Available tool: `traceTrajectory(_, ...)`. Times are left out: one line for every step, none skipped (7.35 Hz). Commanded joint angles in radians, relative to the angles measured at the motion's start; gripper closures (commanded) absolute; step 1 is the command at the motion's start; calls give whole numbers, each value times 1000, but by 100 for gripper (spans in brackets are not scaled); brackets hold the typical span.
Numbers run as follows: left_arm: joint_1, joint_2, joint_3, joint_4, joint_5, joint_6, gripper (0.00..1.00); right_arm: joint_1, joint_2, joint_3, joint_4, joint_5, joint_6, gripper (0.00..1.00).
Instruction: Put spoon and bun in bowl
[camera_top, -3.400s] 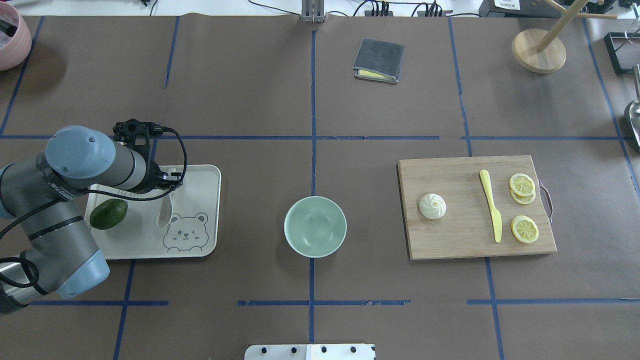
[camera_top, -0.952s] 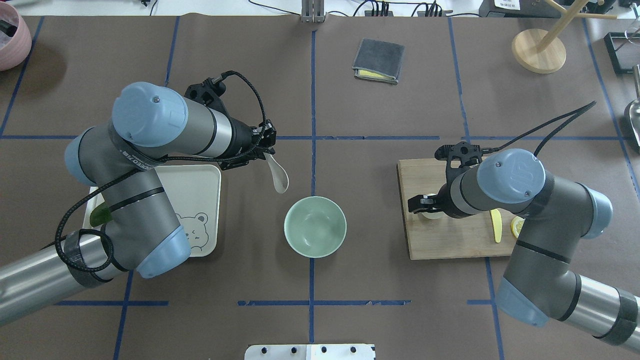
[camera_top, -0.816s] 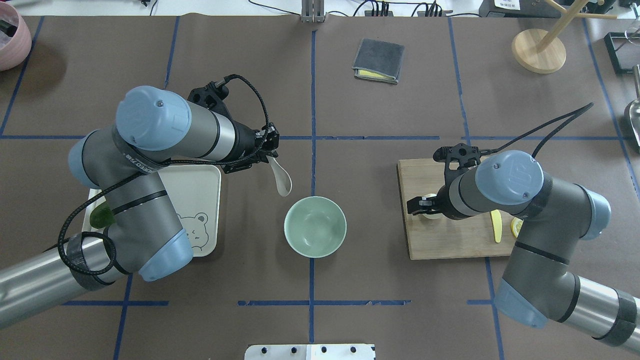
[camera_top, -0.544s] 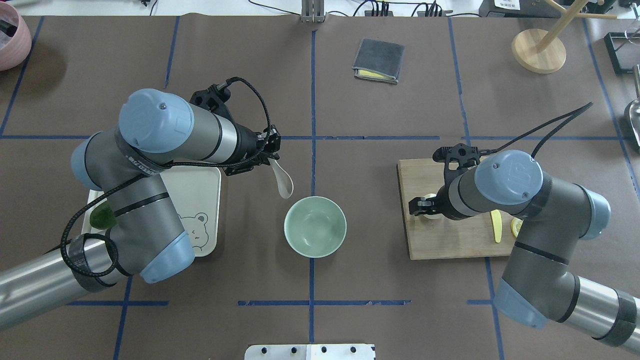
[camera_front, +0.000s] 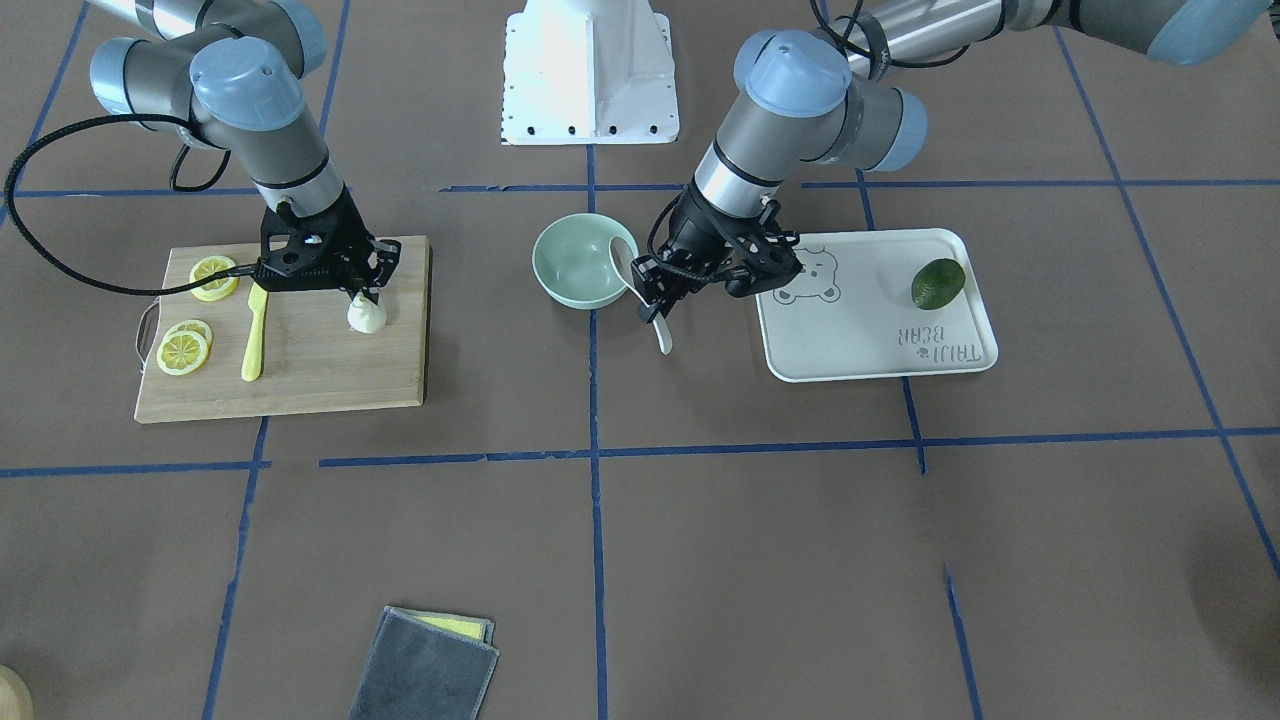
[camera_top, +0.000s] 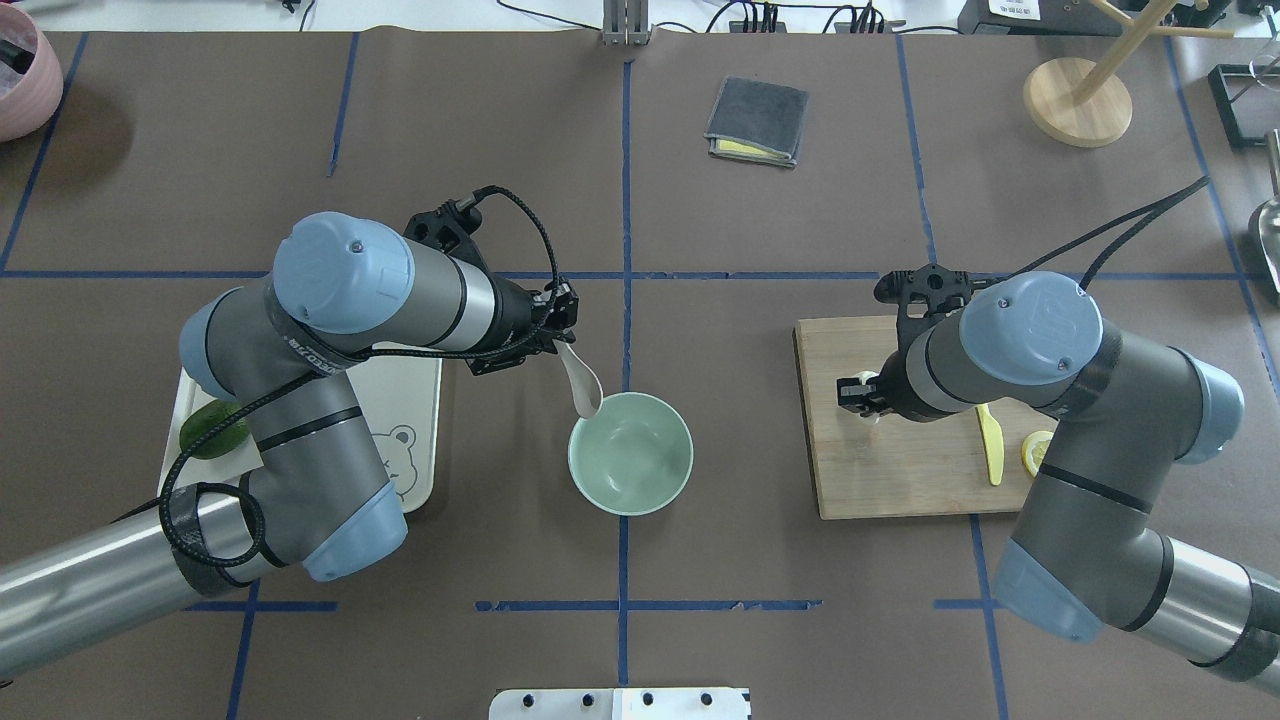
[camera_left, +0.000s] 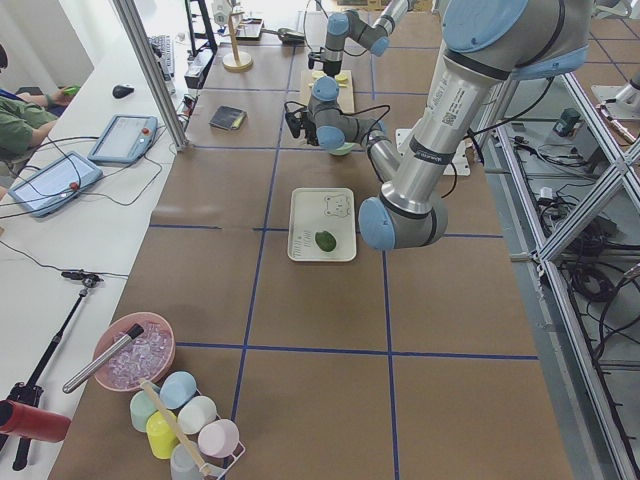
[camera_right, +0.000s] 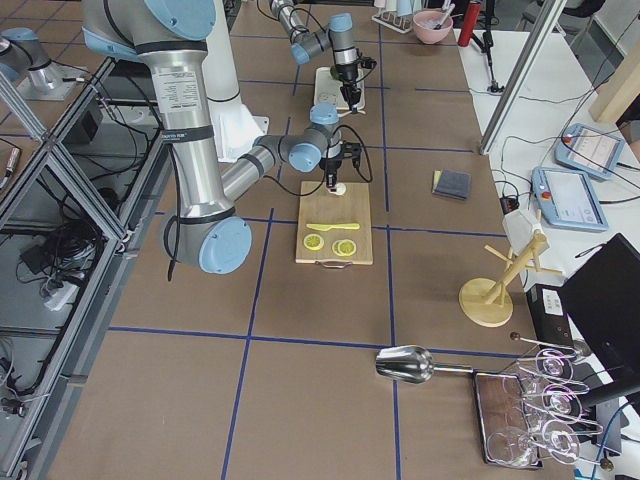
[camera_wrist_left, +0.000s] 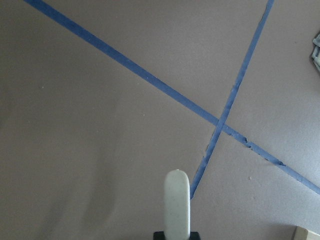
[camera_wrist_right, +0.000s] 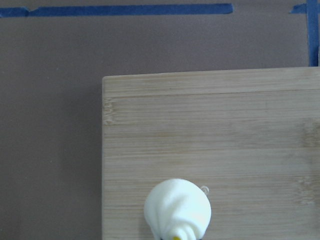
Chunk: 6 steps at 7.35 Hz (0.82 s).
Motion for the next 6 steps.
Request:
traceTrajectory(51, -22, 4, -4, 39, -42, 100, 12, 15, 8, -3, 0, 0, 89)
traceTrajectory(71, -47, 21, -4, 50, -62, 100, 15, 22, 9, -9, 0, 0, 89)
traceTrajectory(77, -48, 22, -5, 50, -66, 85, 15, 23, 12, -9, 0, 0, 88)
traceTrajectory(79, -47, 21, -7, 52, -53, 1, 17, 26, 14, -9, 0, 0, 88)
traceTrajectory(77, -45, 0, -4, 50, -52, 0, 17, 44, 12, -11, -1, 1, 88)
traceTrajectory(74, -35, -16, 2, 49, -43, 0, 15, 66, 12, -11, -1, 10, 88)
